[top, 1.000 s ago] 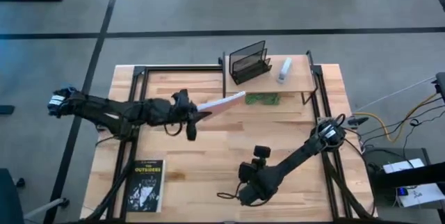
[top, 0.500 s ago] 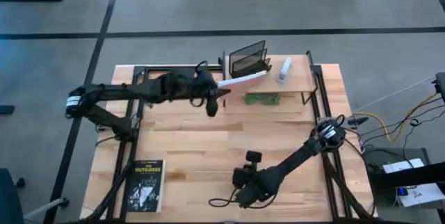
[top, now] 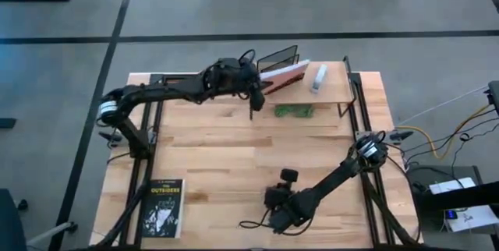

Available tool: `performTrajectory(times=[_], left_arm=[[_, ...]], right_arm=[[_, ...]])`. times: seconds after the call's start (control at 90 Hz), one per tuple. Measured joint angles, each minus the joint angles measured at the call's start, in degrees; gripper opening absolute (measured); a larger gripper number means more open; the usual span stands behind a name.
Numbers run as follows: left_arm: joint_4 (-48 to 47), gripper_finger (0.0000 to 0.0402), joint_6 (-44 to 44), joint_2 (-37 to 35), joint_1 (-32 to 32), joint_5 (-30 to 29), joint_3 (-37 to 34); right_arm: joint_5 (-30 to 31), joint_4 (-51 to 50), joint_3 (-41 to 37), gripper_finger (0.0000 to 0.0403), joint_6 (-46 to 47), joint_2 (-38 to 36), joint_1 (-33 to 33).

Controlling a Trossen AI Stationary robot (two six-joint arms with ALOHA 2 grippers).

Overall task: Stock shelves
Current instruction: Put the pink notebook into the black desk organizer on the shelf

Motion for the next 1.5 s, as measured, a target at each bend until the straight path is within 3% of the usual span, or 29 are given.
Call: performTrajectory(times=[0.189,1.5], left_arm=[[5.59,0.0008,0.11,0.17,0.44,0.42,-0.55],[7.56,0.0009,-0.04,2.62,2.23,1.27,-2.03]], right_arm=[[-0.04,0.37,-1.58,0.0,1.87,0.02,0.39],[0.0,1.78,-1.56,0.0,2.18,0.02,0.37]])
